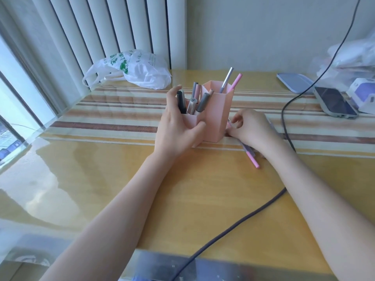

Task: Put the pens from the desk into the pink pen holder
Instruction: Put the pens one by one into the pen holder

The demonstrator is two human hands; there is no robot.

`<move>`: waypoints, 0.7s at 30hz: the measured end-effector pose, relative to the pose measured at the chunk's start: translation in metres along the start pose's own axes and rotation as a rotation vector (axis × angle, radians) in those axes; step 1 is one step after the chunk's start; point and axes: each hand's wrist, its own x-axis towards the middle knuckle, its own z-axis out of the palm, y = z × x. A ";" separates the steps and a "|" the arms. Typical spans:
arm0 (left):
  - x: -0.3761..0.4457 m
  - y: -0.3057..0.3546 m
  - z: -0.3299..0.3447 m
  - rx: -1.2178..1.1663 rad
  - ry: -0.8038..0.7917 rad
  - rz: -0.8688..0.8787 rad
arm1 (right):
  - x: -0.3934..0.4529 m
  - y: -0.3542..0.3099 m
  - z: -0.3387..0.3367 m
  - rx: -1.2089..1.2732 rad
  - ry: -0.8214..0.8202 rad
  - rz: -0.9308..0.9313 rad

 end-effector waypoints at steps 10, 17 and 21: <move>0.000 0.000 0.000 -0.009 -0.010 0.000 | -0.001 -0.002 -0.005 -0.132 0.082 -0.063; -0.001 -0.001 0.001 -0.013 -0.010 0.005 | 0.002 0.007 -0.043 0.497 0.533 -0.040; -0.001 -0.002 0.001 -0.013 -0.007 0.001 | -0.014 -0.008 -0.072 1.052 0.901 -0.239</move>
